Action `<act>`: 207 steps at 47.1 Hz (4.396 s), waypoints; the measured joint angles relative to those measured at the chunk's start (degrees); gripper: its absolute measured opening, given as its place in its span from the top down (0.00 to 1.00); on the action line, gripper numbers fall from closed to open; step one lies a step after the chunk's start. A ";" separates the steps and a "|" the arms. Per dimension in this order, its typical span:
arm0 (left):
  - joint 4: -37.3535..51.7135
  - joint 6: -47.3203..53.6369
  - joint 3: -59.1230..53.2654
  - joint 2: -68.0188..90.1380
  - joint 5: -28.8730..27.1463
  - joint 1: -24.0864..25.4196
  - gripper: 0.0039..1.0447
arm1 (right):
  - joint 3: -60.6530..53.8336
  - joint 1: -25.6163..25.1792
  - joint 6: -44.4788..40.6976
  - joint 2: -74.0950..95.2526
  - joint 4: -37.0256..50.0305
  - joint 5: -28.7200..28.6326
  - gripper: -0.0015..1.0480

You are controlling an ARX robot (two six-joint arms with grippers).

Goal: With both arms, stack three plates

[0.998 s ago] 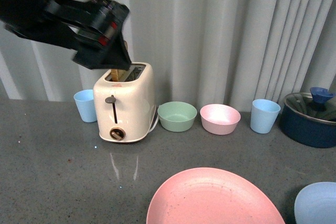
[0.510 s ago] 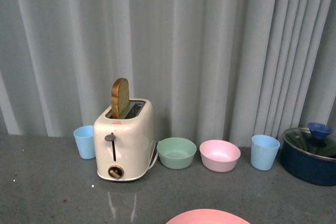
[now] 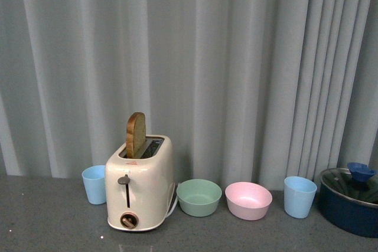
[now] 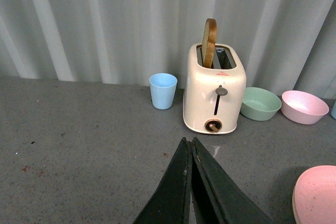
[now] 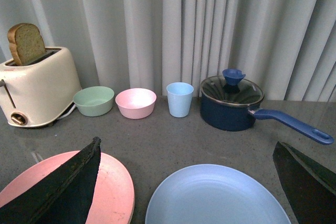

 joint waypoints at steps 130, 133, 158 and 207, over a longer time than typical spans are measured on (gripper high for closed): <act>-28.70 -0.20 -6.43 -36.65 0.17 0.00 0.06 | 43.98 -34.93 5.77 85.68 11.47 -4.17 0.07; -28.70 -0.20 -6.43 -36.65 0.20 0.00 0.06 | 44.41 -35.15 2.43 91.32 9.97 -5.49 0.07; -28.70 -0.20 -6.43 -36.65 0.17 0.00 0.06 | 41.13 -30.23 -17.73 109.48 16.81 -10.80 0.07; -28.70 -0.20 -6.43 -36.65 0.17 0.00 0.06 | 38.05 -33.75 -19.08 112.83 16.96 -12.15 0.33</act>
